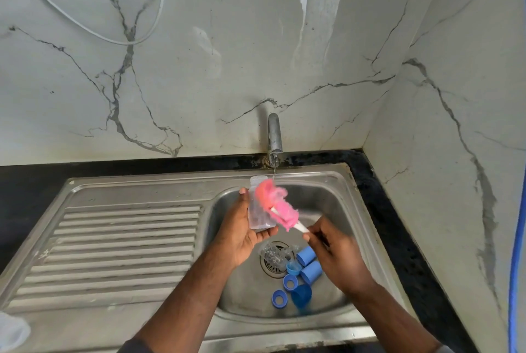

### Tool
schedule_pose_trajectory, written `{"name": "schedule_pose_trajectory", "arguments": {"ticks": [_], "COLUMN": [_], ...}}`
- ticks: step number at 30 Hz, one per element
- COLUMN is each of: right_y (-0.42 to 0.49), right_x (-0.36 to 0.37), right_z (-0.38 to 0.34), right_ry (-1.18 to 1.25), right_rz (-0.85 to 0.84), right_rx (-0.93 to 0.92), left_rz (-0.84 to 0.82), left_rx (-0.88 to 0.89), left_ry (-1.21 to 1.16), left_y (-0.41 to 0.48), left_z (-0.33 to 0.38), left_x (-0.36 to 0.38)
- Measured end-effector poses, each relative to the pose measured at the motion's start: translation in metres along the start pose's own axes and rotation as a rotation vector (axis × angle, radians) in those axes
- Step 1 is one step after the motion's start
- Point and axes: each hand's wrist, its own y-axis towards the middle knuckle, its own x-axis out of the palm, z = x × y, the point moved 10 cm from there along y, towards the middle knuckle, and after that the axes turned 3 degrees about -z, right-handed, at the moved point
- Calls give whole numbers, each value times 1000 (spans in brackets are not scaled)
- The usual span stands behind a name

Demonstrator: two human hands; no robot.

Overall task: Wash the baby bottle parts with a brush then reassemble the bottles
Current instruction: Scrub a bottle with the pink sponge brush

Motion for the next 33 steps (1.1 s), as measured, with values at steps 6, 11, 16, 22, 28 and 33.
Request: {"name": "schedule_pose_trajectory", "arguments": {"ticks": [6, 11, 16, 22, 28, 33], "right_y": [-1, -4, -9, -5, -1, -6], "right_x": [-12, -8, 1, -4, -10, -7], "right_z": [11, 3, -5, -3, 8, 5], "right_ry": [-76, -50, 25, 2, -49, -15], "right_rz": [80, 43, 13, 51, 117, 91], "right_rx": [35, -21, -21, -18, 63, 46], "left_rz": [41, 8, 43, 54, 43, 37], "left_rx": [-34, 17, 43, 14, 14, 74], "left_ry": [-80, -56, -110, -35, -123, -140], "left_y": [2, 3, 7, 10, 11, 10], "left_z": [-7, 0, 2, -1, 1, 11], "left_x": [-3, 3, 1, -2, 1, 2]}}
